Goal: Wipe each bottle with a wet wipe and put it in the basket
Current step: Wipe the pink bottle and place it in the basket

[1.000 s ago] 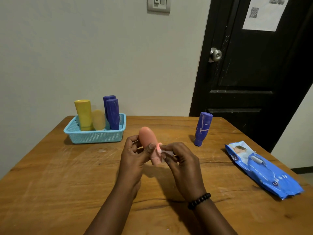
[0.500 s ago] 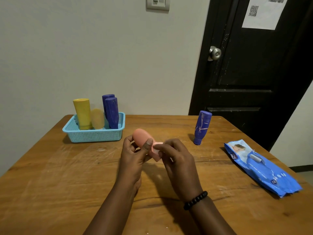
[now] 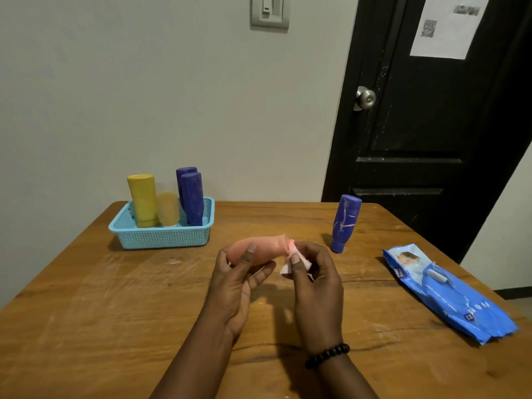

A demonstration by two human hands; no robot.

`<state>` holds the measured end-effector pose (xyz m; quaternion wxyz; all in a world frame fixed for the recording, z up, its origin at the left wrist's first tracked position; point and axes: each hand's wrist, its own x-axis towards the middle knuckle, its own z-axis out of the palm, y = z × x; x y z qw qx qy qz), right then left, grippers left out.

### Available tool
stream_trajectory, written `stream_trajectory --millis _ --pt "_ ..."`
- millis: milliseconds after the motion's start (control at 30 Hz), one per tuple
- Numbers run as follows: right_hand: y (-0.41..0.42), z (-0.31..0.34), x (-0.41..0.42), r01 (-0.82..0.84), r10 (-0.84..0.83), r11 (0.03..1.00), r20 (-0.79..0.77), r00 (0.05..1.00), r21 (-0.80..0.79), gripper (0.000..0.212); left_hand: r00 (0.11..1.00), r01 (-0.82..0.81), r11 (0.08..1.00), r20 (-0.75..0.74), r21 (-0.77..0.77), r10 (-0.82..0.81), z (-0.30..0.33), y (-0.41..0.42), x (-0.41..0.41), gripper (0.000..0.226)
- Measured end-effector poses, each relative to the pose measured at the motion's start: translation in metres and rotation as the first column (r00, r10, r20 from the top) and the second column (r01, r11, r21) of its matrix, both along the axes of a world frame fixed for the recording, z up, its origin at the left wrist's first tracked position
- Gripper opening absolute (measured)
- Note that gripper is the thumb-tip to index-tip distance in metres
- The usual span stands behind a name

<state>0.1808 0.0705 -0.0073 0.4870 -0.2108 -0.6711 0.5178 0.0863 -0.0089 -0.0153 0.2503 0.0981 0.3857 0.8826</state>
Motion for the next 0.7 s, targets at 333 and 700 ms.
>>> stream_trajectory --millis 333,700 --pt "0.020 0.021 0.014 -0.133 0.127 0.984 0.055 0.990 0.120 0.022 0.698 -0.218 0.869 -0.693 -0.445 -0.180 0.006 -0.008 0.012 0.045" --pt "0.017 0.042 0.016 -0.048 -0.059 0.854 0.187 0.981 0.517 0.024 0.414 -0.617 0.719 -0.909 -0.321 -0.050 -0.005 -0.001 0.011 0.048"
